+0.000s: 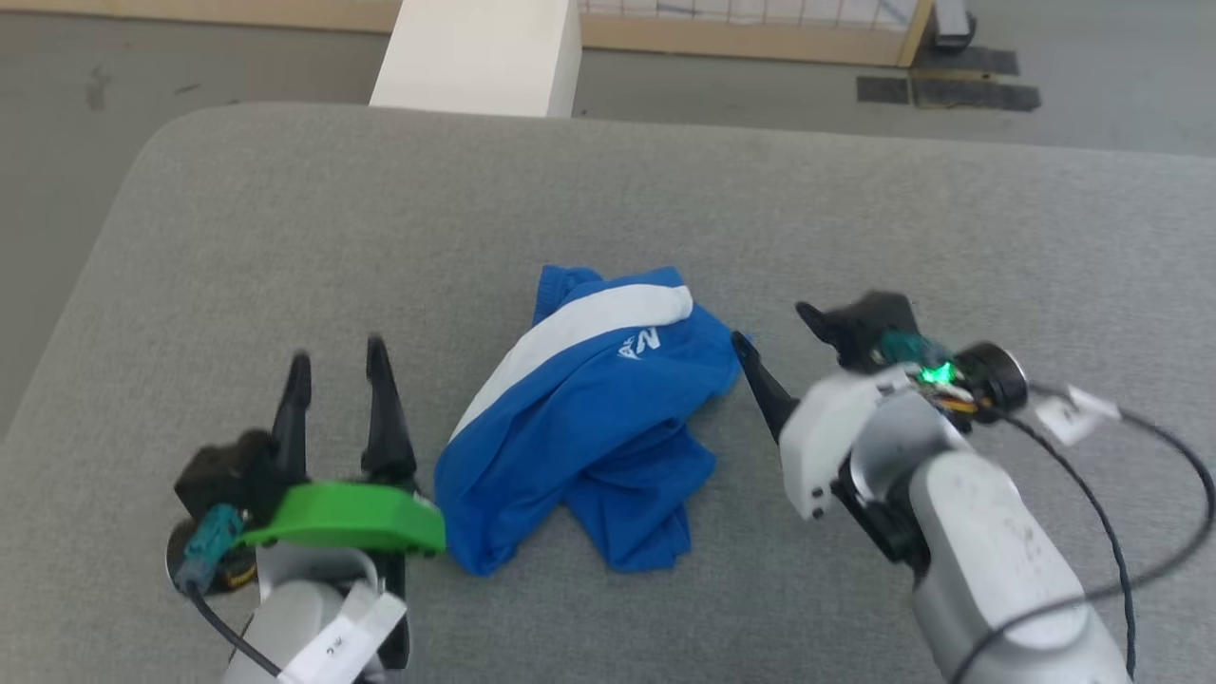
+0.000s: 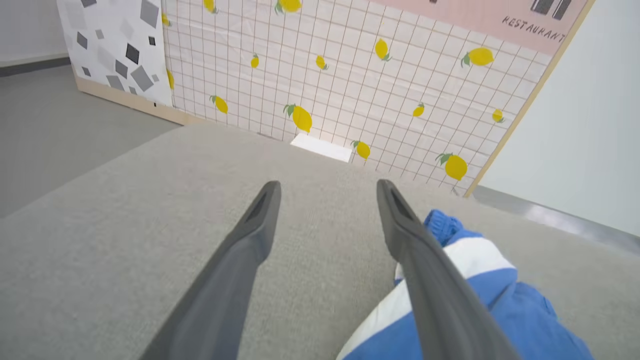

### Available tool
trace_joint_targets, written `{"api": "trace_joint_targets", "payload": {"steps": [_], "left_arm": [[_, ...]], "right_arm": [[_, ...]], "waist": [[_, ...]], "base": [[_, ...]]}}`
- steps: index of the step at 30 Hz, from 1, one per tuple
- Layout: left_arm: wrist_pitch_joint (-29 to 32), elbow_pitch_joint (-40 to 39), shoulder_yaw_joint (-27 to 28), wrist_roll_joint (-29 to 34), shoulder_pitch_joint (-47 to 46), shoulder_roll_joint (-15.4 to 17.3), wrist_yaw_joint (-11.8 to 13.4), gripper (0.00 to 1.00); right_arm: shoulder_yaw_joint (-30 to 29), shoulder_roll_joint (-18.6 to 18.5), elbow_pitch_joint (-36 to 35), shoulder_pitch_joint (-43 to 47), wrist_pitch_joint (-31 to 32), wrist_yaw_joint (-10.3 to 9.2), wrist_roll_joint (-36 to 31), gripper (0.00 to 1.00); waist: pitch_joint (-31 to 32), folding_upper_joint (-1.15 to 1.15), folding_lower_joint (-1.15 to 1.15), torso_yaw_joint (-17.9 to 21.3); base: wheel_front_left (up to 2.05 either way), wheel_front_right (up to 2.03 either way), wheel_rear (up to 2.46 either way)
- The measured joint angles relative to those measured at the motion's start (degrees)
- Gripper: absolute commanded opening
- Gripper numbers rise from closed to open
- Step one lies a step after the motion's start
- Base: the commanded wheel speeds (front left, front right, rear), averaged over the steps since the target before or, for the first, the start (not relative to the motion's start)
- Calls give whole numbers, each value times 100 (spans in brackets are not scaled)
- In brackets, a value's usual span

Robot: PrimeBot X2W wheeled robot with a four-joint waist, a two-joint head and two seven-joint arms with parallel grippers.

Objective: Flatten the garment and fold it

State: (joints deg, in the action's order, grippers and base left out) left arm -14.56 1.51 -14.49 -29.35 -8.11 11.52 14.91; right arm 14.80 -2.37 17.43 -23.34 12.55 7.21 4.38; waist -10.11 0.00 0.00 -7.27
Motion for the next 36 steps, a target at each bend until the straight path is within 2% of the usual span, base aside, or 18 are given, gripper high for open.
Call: {"api": "trace_joint_targets", "payload": {"steps": [5,8,11,14,15,19,24,27,31,34,36], "left_arm": [[-20,-245,523,708,-86,-635,-465,100],[-21,-293,770,914,-75,-793,-709,100],[-22,-311,906,973,-72,-834,-838,100],[-22,-326,944,861,-59,-836,-838,100],[-22,-327,953,856,-43,-836,-835,100],[-22,-310,1020,854,29,-839,-823,100],[-22,-248,1247,859,287,-845,-770,100],[-22,-238,1350,889,459,-845,-771,100],[-22,-242,1416,957,527,-847,-783,100],[-22,-223,1411,981,537,-850,-834,100],[-22,-200,1407,991,537,-850,-840,100]], "right_arm": [[160,-25,926,-781,915,0,104,100],[333,-86,1351,-1144,1478,0,125,100],[512,-156,1636,-1358,1980,0,180,100],[622,-268,1693,-1439,2181,1,342,9],[624,-301,1644,-1454,2127,1,381,0],[485,-387,1227,-1308,1528,0,437,0],[279,-404,-75,-308,1105,1,544,0],[15,-394,-1209,544,1220,1,541,0],[-664,-371,-2503,1750,1644,0,298,0],[-1169,-254,-3027,2538,1996,0,165,0],[-1470,-169,-3131,2964,2231,1,107,0]], "waist": [[-240,0,0,-185],[-397,0,0,-299],[-523,0,0,-404],[-607,0,0,-497],[-626,0,0,-521],[-582,0,0,-544],[-378,0,0,-468],[-230,0,0,-333],[-28,0,0,-78],[94,0,0,113],[165,0,0,226]], "base": [[0,0,0],[0,0,0],[0,0,0],[0,0,0],[0,0,0],[0,0,0],[0,0,0],[0,0,0],[0,0,0],[0,0,0],[0,0,0]]}}
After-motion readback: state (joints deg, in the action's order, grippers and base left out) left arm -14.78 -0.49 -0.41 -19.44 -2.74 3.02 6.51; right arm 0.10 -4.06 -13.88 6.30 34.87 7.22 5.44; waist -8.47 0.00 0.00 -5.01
